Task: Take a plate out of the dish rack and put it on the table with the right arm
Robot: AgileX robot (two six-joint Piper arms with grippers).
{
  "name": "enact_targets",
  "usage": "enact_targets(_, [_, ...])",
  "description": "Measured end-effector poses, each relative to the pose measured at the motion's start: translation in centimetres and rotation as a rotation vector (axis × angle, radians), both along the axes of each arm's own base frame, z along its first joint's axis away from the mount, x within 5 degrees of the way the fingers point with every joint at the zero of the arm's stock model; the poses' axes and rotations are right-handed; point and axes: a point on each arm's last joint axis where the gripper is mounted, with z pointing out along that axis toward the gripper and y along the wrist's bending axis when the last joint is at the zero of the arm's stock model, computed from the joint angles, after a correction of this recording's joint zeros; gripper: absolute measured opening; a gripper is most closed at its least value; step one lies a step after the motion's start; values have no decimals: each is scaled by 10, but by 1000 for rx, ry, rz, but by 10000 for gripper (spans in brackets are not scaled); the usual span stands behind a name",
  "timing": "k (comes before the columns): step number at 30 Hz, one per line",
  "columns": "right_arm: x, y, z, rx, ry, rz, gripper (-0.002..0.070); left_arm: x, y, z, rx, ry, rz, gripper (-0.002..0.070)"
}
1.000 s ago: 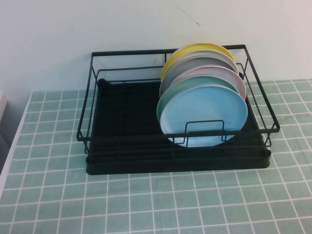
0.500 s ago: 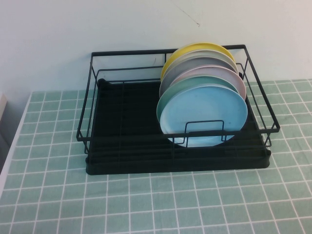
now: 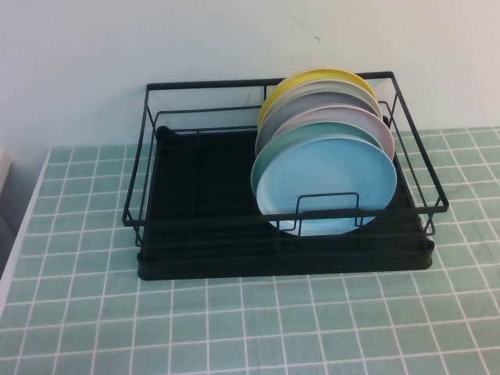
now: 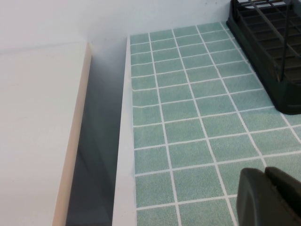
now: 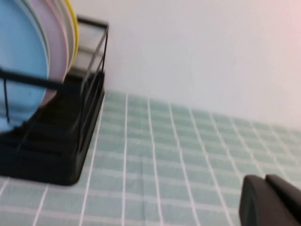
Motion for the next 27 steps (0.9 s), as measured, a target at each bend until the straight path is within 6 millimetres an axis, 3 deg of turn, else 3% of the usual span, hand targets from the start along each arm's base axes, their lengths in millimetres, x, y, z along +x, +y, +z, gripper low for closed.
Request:
enact_targets(13, [-7, -2, 49, -21, -551, -27, -1, 0, 0, 0, 0, 0, 0, -3])
enact_targets(23, [-17, -3, 66, -14, -762, -38, -1, 0, 0, 0, 0, 0, 0, -3])
enact_targets(27, [-18, -4, 72, 11, -757, -43, -1, 0, 0, 0, 0, 0, 0, -3])
